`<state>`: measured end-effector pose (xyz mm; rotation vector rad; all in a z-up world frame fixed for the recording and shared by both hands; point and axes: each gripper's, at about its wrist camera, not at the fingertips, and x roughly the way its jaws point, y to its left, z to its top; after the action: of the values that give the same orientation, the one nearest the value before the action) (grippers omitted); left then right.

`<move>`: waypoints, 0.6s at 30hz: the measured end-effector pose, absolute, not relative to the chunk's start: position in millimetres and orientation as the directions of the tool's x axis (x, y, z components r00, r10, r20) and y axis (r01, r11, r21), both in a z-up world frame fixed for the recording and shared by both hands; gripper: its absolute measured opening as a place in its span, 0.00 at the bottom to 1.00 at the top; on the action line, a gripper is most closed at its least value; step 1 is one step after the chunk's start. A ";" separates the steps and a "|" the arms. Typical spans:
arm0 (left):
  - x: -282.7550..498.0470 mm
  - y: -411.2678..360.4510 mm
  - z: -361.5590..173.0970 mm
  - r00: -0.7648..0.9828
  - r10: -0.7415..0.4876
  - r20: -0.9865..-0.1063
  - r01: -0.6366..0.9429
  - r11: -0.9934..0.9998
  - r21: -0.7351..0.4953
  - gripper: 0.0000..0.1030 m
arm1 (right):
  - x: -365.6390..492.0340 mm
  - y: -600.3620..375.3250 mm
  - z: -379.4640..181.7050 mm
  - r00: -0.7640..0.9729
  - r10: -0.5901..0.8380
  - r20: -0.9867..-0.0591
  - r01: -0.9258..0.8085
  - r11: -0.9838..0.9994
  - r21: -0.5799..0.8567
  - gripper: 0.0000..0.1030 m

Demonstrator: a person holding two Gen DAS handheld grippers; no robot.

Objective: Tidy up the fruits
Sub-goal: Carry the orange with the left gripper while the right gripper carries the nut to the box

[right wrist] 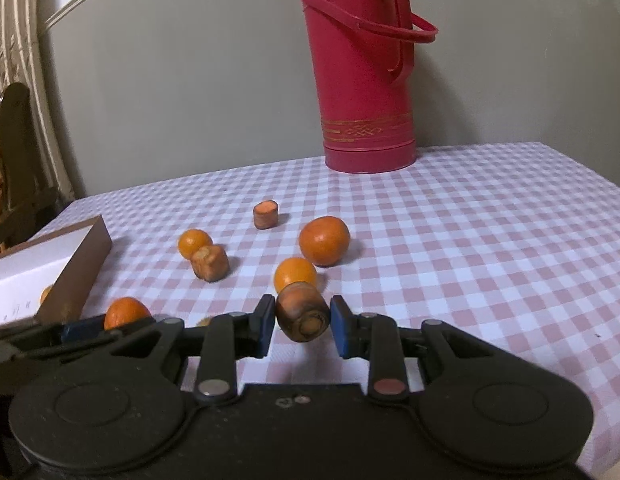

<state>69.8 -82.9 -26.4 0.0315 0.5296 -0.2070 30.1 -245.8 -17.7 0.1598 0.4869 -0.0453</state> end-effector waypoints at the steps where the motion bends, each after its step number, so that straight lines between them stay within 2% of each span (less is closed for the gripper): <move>1: 67.1 -82.8 -25.3 0.846 -0.191 -0.497 0.207 0.978 -0.023 0.36 | 27.7 -245.7 -17.2 0.884 0.000 -0.468 0.074 0.988 0.139 0.21; 11: 46.9 -76.4 -15.5 0.860 -0.201 -0.469 0.231 0.973 0.005 0.36 | 12.4 -236.0 -12.7 0.886 0.065 -0.459 0.005 0.989 0.148 0.20; 18: 37.2 -59.5 -5.9 0.880 -0.185 -0.437 0.205 0.979 -0.001 0.36 | 7.1 -220.3 -2.7 0.907 0.101 -0.409 -0.045 0.989 0.143 0.20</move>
<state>37.2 -59.5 -5.9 0.0455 0.4507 -0.2032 7.1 -220.3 -2.7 0.1319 0.4283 0.0755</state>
